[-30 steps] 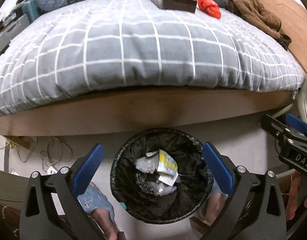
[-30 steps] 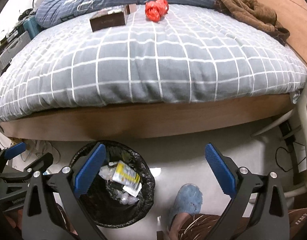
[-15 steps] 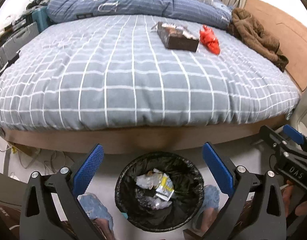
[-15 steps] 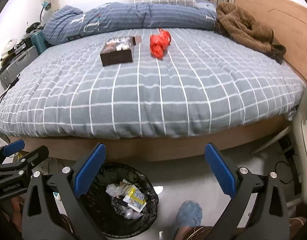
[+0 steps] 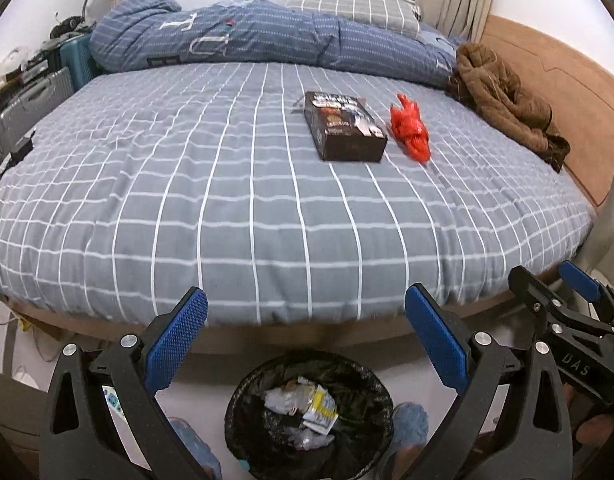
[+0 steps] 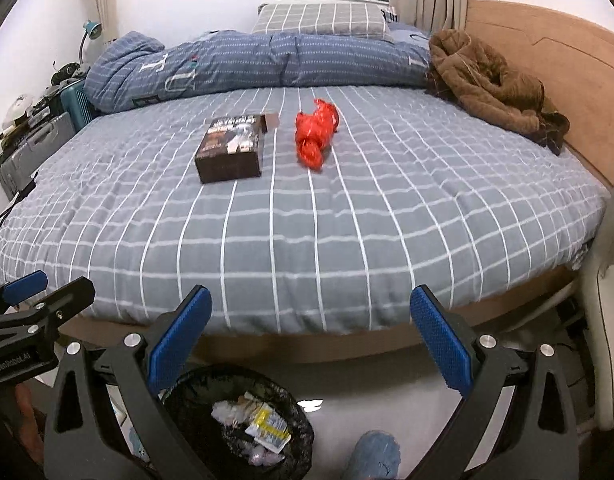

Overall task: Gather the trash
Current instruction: 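Move both open tools back over the bed toward the brown box and red bag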

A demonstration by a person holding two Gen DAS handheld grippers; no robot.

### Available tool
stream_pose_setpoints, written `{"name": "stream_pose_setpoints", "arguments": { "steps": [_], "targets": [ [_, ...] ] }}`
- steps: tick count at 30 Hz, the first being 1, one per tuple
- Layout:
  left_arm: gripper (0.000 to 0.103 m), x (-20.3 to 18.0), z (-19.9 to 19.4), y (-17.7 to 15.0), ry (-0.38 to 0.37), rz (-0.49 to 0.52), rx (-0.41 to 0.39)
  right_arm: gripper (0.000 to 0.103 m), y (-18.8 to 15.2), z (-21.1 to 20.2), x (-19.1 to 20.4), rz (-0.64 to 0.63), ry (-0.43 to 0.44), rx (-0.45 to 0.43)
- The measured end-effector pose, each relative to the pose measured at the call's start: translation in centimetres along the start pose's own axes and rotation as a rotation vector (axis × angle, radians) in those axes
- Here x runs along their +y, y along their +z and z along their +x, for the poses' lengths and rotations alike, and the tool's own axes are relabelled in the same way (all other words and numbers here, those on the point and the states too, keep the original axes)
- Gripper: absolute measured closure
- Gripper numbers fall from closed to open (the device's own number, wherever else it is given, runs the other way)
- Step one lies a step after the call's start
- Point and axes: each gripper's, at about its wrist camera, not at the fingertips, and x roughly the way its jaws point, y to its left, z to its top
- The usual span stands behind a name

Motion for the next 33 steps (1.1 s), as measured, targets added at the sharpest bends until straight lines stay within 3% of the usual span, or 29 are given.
{"name": "stream_pose_setpoints", "arguments": {
  "steps": [20,33],
  "targets": [
    [0.006,-0.2,2.9,6.9,-0.003,-0.003,-0.016,0.008,7.4,5.0,-0.4,-0.010,-0.018,-0.036],
    [0.006,-3.2,8.9,12.9,0.000,0.037,-0.003,0.008,13.2,9.9,-2.7,0.010,-0.049,-0.037]
  ]
}}
